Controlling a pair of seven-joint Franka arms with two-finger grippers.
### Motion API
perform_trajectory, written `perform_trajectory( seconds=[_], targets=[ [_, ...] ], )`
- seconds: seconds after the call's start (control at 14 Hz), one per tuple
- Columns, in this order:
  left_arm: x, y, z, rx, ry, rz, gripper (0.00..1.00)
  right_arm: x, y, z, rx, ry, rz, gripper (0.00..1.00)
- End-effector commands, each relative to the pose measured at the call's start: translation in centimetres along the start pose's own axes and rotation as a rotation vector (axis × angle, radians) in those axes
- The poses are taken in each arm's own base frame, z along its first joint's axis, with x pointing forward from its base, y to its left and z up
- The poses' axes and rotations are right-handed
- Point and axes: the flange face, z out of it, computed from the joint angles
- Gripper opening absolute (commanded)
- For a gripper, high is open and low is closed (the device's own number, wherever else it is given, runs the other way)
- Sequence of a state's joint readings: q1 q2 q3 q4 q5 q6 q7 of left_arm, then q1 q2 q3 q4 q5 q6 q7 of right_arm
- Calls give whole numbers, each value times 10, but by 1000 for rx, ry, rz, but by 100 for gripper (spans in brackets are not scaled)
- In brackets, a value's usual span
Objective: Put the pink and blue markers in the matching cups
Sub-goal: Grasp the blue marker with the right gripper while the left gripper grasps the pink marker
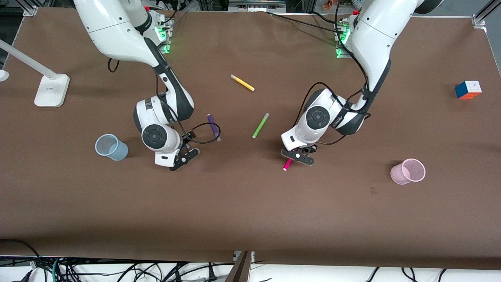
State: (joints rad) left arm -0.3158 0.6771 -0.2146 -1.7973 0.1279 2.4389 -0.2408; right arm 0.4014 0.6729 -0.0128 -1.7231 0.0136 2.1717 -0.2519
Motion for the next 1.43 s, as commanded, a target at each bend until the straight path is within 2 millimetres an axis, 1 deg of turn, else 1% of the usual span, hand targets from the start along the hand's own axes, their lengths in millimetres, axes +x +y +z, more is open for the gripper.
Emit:
perform_trajectory(
  seconds=[0.0, 0.07, 0.14, 0.21, 0.29, 0.36, 0.43, 0.5, 0.57, 0.71, 0.86, 0.93, 1.0, 1.07, 1.14, 1.21, 1.29, 1.36],
  targets=[
    [0, -3, -2, 21, 13, -11, 0, -7, -10, 3, -10, 4, -30, 100],
    [0, -4, -6, 21, 17, -11, 0, -7, -13, 5, -9, 1, -33, 99],
    [2, -8, -14, 26, 15, -15, 0, -8, -13, 5, -9, 0, -32, 88],
    [2, -10, -27, 39, -8, -16, 0, -7, -13, 5, -8, 0, -32, 75],
    [1, -18, -44, 53, -39, -18, 0, -7, -13, 5, -9, 1, -31, 55],
    [0, -31, -66, 63, -64, -13, 0, -7, -13, 5, -8, 2, -31, 34],
    [-5, -34, -85, 74, -103, 16, 0, -7, -13, 5, -8, 2, -31, 21],
    [-9, -37, -108, 73, -131, 24, 0, -7, -13, 6, -7, -1, -31, 9],
    [-11, -50, -133, 79, -155, 33, 0, -7, -13, 6, -7, -1, -31, 0],
    [-17, -88, -178, 84, -224, 57, 0, -7, -13, 1, -9, 8, -29, 0],
    [-20, -139, -219, 68, -312, 110, 0, -5, -12, -15, -16, 31, -33, 0],
    [-25, -170, -234, 56, -354, 131, 0, -6, -13, -26, -18, 42, -36, 0],
    [-31, -200, -241, 44, -377, 133, 0, -7, -8, -42, -25, 60, -65, 0],
    [-38, -232, -247, 73, -401, 166, 0, -9, -1, -60, -34, 83, -132, 0],
    [-43, -253, -250, 124, -435, 223, 0, -15, 13, -79, -37, 97, -192, 0],
    [-46, -271, -250, 179, -470, 272, 0, -26, 29, -96, -33, 93, -235, 0],
    [-52, -297, -252, 216, -502, 321, 0, -36, 40, -118, -35, 100, -276, 0],
    [-57, -328, -251, 229, -525, 353, 0, -44, 47, -137, -41, 113, -313, 0]
  ],
)
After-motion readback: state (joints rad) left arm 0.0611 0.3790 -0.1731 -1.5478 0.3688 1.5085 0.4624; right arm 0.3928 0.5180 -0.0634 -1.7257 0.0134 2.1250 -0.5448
